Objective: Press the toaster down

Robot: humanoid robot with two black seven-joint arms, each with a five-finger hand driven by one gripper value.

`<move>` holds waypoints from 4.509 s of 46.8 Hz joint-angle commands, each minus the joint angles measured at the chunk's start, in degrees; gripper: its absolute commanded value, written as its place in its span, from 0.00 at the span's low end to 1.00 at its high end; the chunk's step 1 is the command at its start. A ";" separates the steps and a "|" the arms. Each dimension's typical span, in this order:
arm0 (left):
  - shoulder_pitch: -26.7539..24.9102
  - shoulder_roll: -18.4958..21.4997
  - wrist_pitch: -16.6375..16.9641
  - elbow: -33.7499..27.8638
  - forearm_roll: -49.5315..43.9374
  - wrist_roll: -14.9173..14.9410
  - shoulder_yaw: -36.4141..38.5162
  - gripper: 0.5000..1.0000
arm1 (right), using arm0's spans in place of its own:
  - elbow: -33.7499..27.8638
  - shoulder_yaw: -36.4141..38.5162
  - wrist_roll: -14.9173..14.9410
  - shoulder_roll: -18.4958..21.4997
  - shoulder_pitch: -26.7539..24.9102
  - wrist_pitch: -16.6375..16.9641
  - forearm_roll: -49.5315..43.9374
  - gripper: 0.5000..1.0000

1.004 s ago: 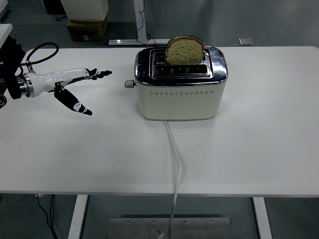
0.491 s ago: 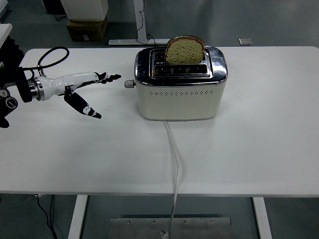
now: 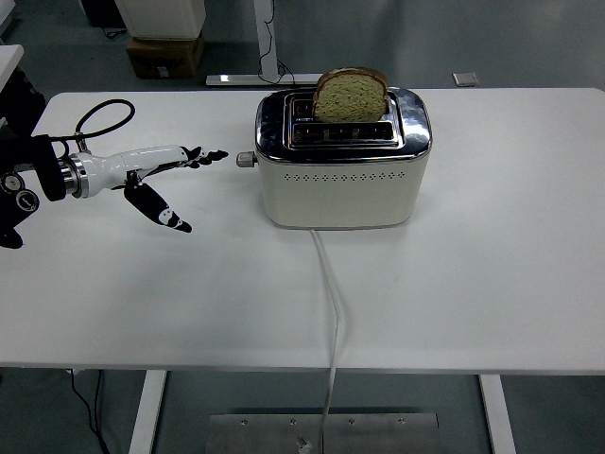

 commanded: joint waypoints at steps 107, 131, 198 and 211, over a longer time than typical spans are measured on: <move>2.20 -5.97 1.05 3.42 -0.20 0.02 -0.10 1.00 | -0.07 -0.02 0.00 0.00 0.07 0.00 -0.02 1.00; 3.34 -8.43 1.14 5.97 -0.29 -0.06 -0.10 1.00 | 0.02 -0.01 0.00 0.00 0.07 0.09 -0.02 1.00; 5.45 -6.58 1.49 6.06 -3.63 -0.33 -0.18 1.00 | -0.07 -0.02 0.00 0.00 0.07 0.00 0.06 1.00; 5.98 -6.23 1.49 6.06 -3.63 -0.42 -0.27 1.00 | 0.02 -0.02 0.00 0.00 -0.02 0.00 0.06 1.00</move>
